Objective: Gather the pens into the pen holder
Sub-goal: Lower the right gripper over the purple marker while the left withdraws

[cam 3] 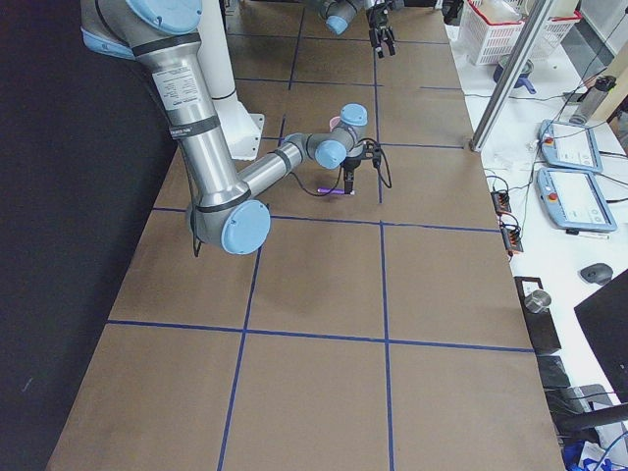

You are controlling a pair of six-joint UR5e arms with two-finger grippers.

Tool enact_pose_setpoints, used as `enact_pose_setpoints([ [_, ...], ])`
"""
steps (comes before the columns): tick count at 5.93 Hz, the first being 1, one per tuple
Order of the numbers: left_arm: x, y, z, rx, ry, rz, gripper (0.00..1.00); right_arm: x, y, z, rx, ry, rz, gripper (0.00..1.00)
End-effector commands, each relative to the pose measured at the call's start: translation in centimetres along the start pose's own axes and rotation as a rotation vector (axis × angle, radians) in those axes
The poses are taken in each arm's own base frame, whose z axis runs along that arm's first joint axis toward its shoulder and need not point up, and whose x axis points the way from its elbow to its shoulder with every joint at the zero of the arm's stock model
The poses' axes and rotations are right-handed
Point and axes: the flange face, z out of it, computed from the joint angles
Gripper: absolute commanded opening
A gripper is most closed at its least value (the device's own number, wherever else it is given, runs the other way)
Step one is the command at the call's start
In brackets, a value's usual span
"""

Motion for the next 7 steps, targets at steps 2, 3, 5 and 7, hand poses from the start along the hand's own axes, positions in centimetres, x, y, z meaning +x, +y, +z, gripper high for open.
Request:
enact_pose_setpoints([
  [2, -0.91, 0.94, -0.35, -0.006, -0.011, 0.014, 0.99, 0.3, 0.51, 1.5, -0.01, 0.03, 0.011, 1.0],
  [3, -0.91, 0.94, -0.35, -0.006, -0.011, 0.014, 0.99, 0.5, 0.46, 1.83, -0.014, 0.036, 0.014, 0.99],
  [5, -1.57, 1.65, -0.42, -0.015, -0.019, 0.052, 0.99, 0.64, 0.31, 2.0, -0.016, 0.041, 0.018, 0.88],
  [7, -1.64, 1.66, -0.38, -0.015, -0.021, 0.055, 0.99, 0.71, 0.35, 2.04, -0.017, 0.04, 0.014, 0.36],
])
